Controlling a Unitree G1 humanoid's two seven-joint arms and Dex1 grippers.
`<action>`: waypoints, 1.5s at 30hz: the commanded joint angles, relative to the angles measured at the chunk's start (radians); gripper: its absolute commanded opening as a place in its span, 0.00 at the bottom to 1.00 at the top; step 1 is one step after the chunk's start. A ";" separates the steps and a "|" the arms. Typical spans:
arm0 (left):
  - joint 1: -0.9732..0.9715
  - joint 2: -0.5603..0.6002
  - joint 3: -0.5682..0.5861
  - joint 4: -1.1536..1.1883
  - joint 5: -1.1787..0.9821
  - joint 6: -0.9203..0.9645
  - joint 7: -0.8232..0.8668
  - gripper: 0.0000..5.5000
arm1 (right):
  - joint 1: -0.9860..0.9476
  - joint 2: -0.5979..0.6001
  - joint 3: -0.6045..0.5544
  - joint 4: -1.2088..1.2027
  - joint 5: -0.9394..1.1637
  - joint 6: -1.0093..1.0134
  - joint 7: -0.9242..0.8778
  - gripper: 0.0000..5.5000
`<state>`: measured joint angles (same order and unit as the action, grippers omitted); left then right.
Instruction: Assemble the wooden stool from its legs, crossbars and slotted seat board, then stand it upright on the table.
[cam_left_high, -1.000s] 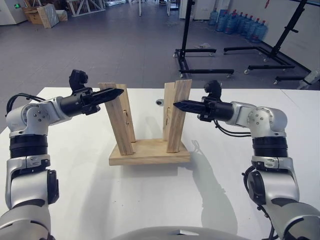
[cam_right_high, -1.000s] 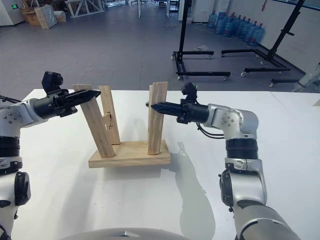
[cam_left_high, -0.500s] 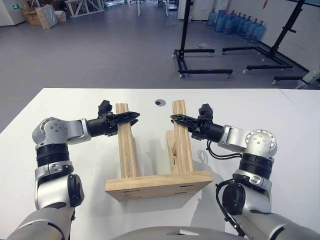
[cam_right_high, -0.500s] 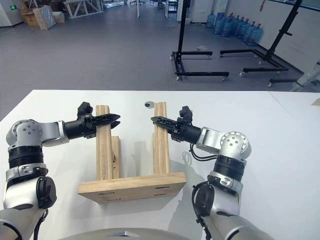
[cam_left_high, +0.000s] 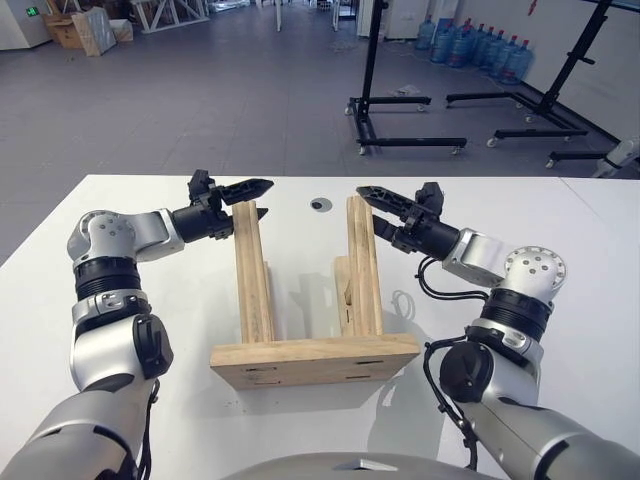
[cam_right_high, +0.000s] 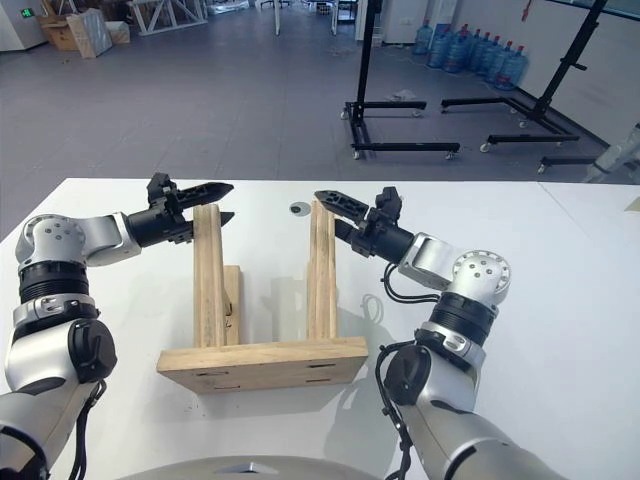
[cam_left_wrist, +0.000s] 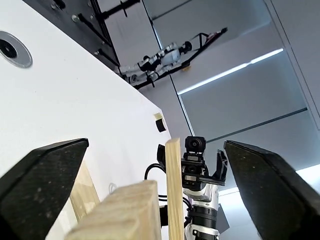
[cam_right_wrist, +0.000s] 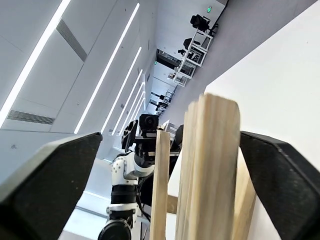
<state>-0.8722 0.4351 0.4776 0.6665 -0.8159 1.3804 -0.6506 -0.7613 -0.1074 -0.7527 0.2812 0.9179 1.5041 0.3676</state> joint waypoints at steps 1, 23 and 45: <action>-0.062 0.027 -0.034 0.165 0.088 -0.167 -0.015 0.98 | -0.073 -0.094 0.039 0.184 -0.059 -0.159 0.032 0.98; 1.272 0.756 -0.326 -0.741 0.173 -1.326 -0.964 0.98 | 1.261 -0.776 0.348 -0.331 -0.432 -1.283 1.207 0.98; 1.086 0.413 -0.443 -0.918 0.198 -1.092 -0.693 0.98 | 0.947 -0.529 0.719 -0.552 -0.266 -1.040 0.869 0.98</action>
<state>0.2139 0.8502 0.0356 -0.2266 -0.6111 0.2764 -1.3433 0.2036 -0.6409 -0.0512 -0.2805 0.6699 0.4765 1.2439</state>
